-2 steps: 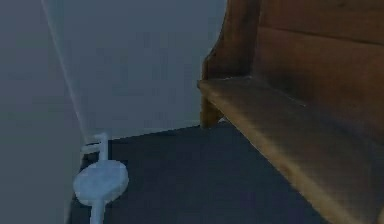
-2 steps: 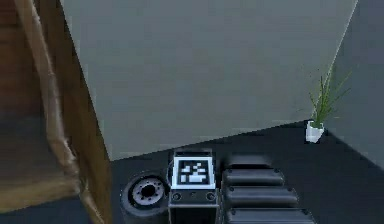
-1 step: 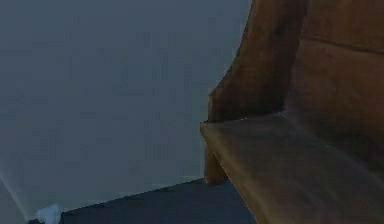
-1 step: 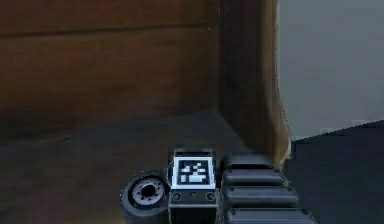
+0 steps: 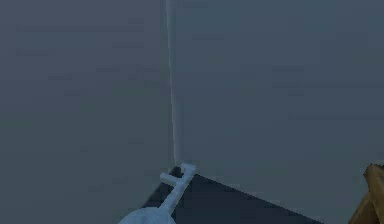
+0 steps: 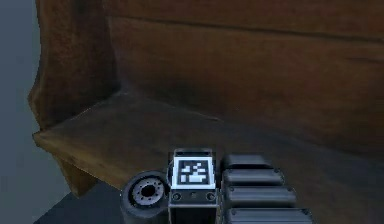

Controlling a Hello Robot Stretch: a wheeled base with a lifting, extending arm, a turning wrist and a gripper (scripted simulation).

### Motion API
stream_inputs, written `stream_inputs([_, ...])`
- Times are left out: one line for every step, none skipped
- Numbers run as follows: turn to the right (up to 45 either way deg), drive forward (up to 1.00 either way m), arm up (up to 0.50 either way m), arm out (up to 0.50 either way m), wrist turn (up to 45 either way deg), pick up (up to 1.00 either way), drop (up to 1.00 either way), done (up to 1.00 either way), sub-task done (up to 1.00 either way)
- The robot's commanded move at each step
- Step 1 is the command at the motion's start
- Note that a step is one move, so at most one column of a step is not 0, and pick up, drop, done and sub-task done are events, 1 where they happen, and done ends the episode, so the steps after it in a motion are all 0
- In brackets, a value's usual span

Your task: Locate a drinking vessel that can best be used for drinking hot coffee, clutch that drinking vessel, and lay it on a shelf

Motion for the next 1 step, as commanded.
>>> stream_inputs([-6.0, 0.00, 0.00, 0.00, 0.0, 0.00, 0.00, 0.00, 0.00])
